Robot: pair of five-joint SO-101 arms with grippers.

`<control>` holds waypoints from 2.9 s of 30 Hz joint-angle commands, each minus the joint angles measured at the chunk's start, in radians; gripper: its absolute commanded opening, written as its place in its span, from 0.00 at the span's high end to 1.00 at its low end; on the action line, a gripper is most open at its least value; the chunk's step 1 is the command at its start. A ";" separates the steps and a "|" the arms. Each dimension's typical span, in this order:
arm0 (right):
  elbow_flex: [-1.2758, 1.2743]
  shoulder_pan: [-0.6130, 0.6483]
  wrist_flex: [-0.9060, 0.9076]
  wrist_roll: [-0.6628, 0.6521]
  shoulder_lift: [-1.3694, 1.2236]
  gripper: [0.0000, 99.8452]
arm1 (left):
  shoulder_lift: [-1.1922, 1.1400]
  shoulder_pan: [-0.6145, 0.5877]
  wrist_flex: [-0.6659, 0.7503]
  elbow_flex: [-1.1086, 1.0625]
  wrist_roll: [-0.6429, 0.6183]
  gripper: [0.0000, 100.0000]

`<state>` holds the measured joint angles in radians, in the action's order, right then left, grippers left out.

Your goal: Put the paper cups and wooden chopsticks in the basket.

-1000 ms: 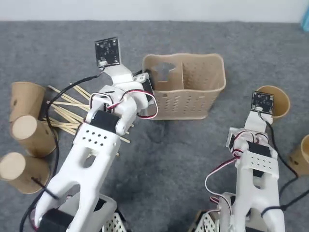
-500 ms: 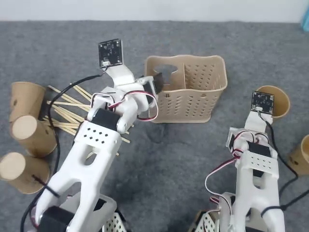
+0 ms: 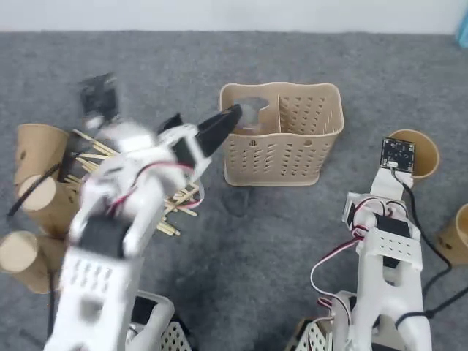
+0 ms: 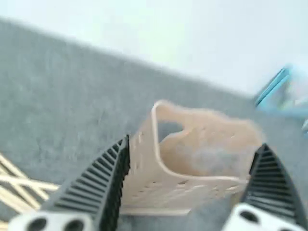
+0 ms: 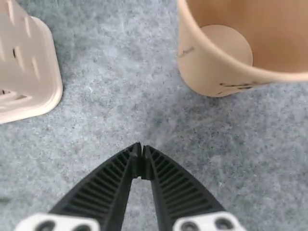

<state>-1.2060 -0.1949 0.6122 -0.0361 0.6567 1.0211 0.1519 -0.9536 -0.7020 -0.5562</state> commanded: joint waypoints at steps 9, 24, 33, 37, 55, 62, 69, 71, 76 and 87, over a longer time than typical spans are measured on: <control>0.048 -0.002 -0.004 0.014 0.035 0.99 | 0.163 -0.427 -0.215 -0.018 0.183 0.73; 0.477 -0.012 0.556 -0.210 0.372 0.98 | 0.170 -0.643 0.000 -0.607 0.471 0.94; 1.356 0.061 1.007 -0.203 -0.013 0.87 | 0.183 -0.582 0.072 -0.759 0.476 0.94; 1.797 0.142 1.178 -0.124 -0.335 0.87 | 0.196 -0.566 0.028 -0.760 0.565 0.94; 2.205 0.289 1.181 -0.029 -1.052 0.87 | 0.531 -0.509 -0.083 -0.865 0.669 0.94; 2.197 0.282 1.184 -0.029 -1.141 0.87 | 0.692 -0.502 -0.141 -0.908 0.669 0.94; 2.114 0.282 1.185 -0.025 -1.227 1.00 | 0.744 -0.502 -0.158 -0.918 0.669 0.94; 2.067 0.283 1.185 -0.021 -1.230 0.98 | 0.744 -0.502 -0.158 -0.918 0.669 0.94; 1.961 0.326 1.188 -0.021 -1.193 0.99 | 0.744 -0.502 -0.158 -0.918 0.669 0.94; 1.731 0.533 1.188 -0.026 -0.932 0.99 | 0.744 -0.502 -0.158 -0.918 0.669 0.94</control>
<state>0.5616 0.2700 1.7568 -0.0683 -0.3790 1.7545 -0.3544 -1.1101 -1.6226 0.1020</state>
